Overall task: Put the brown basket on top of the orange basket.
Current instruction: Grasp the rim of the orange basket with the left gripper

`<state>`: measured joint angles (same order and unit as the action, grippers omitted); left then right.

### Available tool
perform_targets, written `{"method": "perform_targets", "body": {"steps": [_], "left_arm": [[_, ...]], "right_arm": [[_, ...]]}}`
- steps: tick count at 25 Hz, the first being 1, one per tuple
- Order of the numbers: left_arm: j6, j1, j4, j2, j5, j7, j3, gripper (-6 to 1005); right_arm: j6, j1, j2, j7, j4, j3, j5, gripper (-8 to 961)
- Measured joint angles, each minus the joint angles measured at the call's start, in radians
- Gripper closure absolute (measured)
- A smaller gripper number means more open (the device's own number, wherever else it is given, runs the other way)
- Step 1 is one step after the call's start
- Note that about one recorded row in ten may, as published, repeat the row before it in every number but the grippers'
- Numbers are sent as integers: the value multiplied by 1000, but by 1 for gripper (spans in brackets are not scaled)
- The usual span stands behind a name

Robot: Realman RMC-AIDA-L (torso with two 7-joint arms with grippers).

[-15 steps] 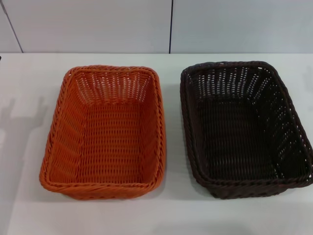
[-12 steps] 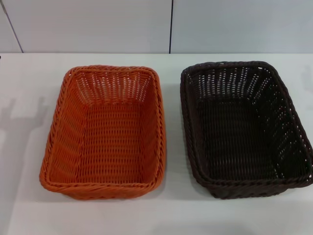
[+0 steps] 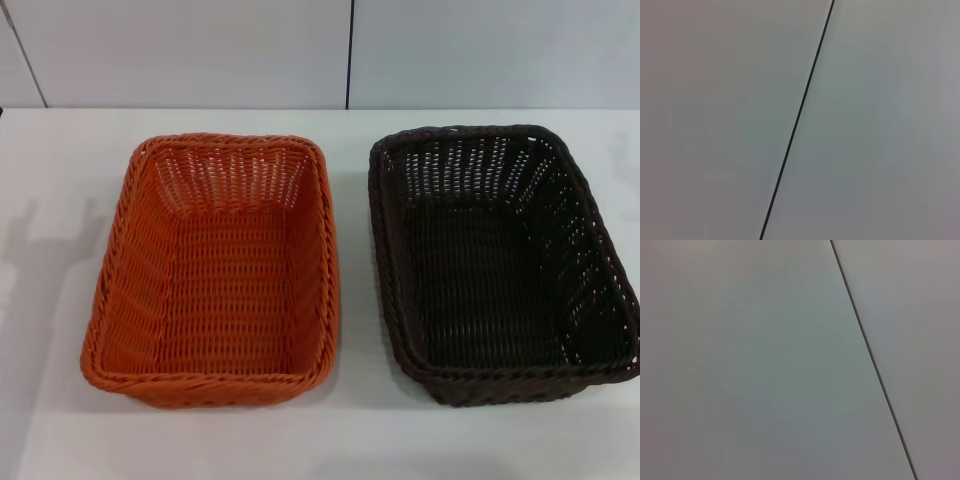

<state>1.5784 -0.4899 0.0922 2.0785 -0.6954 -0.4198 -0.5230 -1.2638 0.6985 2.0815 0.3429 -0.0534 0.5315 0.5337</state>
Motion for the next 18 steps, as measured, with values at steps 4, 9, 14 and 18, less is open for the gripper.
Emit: {"method": "perform_targets", "body": {"steps": [4,9,14,18], "left_arm": [[4,0,1,0,0,-14,0,189],[-15,-17,0,-5,0,-64,0,189],[-15,-26,-5,-7,-1,-75,-1,188],[-42,-33,-34,-13,-1,-136,-5,188]], "right_arm": [[-6,2,1,1,9,1,0,331],[-6,2,2,1,17,-4,0,331],[-5,2,2,1,18,2,1,331],[-7,3,2,11,18,0,2,332]]}}
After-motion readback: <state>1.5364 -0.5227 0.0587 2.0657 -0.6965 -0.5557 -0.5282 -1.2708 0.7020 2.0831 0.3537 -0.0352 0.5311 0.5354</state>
